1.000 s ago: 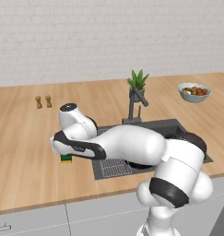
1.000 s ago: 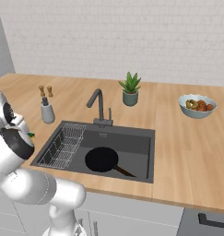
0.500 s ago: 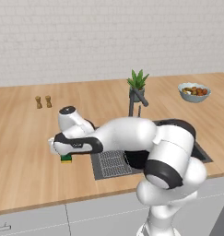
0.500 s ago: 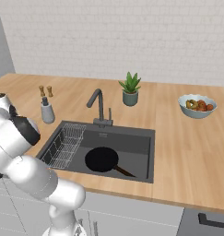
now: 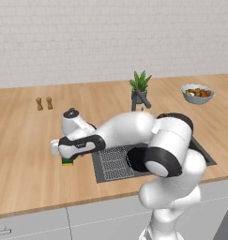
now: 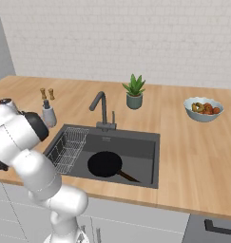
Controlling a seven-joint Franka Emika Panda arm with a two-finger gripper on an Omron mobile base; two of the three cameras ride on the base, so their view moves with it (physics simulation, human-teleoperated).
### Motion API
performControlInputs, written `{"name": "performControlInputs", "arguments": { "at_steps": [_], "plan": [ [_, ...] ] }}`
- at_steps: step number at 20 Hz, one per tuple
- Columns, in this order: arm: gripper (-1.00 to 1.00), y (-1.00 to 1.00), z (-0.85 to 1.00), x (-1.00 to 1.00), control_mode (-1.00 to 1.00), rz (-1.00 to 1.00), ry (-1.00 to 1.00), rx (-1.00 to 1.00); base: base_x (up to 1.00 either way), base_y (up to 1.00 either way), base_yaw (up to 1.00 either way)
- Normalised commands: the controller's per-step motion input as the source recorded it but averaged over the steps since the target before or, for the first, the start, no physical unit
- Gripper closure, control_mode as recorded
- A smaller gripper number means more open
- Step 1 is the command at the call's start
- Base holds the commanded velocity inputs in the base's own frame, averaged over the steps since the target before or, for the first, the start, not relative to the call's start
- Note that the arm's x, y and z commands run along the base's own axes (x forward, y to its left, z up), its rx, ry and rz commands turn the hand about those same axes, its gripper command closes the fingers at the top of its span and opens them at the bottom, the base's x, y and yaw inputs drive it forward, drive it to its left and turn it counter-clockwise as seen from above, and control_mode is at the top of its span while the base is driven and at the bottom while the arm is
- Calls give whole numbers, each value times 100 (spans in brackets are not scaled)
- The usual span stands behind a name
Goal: Pick the pan and sponge and place them into the sink. Then turn on the water.
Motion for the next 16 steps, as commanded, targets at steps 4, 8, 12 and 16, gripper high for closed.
{"name": "performControlInputs", "arguments": {
  "at_steps": [4, 8, 12, 16],
  "plan": [
    [-100, 22, -11, 32, -100, 0, 0, 1, 0, 0, 0],
    [-100, 17, -9, 16, -100, 0, 0, 0, 0, 0, 0],
    [-100, 21, -12, 21, -100, 0, 0, 0, 0, 0, 0],
    [-100, 2, -26, 10, -100, 0, 0, 0, 0, 0, 0]
  ]
}}
